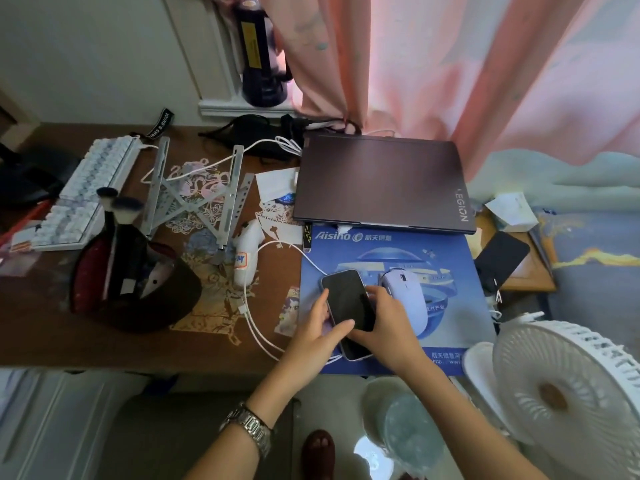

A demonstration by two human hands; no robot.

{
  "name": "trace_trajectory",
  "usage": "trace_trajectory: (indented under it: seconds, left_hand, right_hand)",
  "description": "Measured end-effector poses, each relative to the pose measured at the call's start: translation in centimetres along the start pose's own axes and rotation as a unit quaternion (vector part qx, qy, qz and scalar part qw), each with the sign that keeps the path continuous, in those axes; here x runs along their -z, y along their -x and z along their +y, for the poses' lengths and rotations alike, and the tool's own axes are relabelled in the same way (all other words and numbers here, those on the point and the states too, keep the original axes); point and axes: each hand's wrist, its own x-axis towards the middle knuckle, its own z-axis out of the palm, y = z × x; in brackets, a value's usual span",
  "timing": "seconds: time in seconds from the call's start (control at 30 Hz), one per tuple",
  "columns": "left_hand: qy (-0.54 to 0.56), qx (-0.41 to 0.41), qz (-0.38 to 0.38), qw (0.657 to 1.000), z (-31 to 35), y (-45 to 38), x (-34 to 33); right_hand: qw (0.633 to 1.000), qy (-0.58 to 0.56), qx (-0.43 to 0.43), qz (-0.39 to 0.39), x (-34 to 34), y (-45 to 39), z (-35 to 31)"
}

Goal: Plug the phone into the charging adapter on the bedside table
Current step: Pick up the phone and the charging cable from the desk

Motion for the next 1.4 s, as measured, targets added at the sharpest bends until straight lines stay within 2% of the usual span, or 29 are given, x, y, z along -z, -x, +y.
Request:
trace_trajectory:
  seconds: [0.13, 0.33, 0.43, 0.73, 0.9, 0.97, 1.07, 1.2, 1.27, 1.4]
  left_hand:
    - [0.018, -0.005, -0.002, 1.000, -0.1, -0.2, 0.3]
    - [0.073, 0.011, 0.039, 0.996, -0.1, -0.8, 1.4]
    - [0.091, 0.011, 0.049, 0.995, 0.2, -1.0, 1.5]
    - [0.087, -0.006, 0.035, 0.996, 0.9, -0.9, 1.6]
    - [0.062, -0.024, 0.016, 0.998, 2.4, -0.8, 2.0]
    - [0.033, -0.046, 0.002, 0.998, 3.1, -0.7, 2.2]
    - [-0.090, -0.087, 0.000, 0.992, 3.5, -0.1, 2.7]
    - [-0.289, -0.106, -0.015, 0.951, 1.6, 1.4, 3.3]
    - [-0.328, -0.099, -0.027, 0.939, 0.4, 1.8, 3.3]
    - [-0.365, -0.101, -0.004, 0.925, -1.0, 1.5, 2.7]
  right_hand:
    - [1.000, -0.020, -0.002, 0.008, 0.0, 0.0, -0.1]
    - [0.998, -0.054, -0.002, 0.014, -0.1, 0.2, -0.7]
    - [0.999, -0.037, -0.005, 0.002, -0.6, 0.0, -0.9]
    - [0.998, -0.062, -0.017, 0.026, -1.8, 0.1, -1.0]
    - [0.987, -0.150, -0.026, 0.044, -0.5, 0.3, -1.6]
    - [0.979, -0.194, -0.028, 0.046, 0.4, 0.5, -1.7]
    - [0.975, -0.212, -0.022, 0.056, 1.6, 1.0, -1.8]
    - [0.974, -0.213, -0.023, 0.078, 2.9, 2.0, -1.1]
    - [0.972, -0.216, -0.027, 0.089, 3.3, 2.7, -0.6]
    - [0.970, -0.218, -0.030, 0.104, 3.8, 4.0, 0.5]
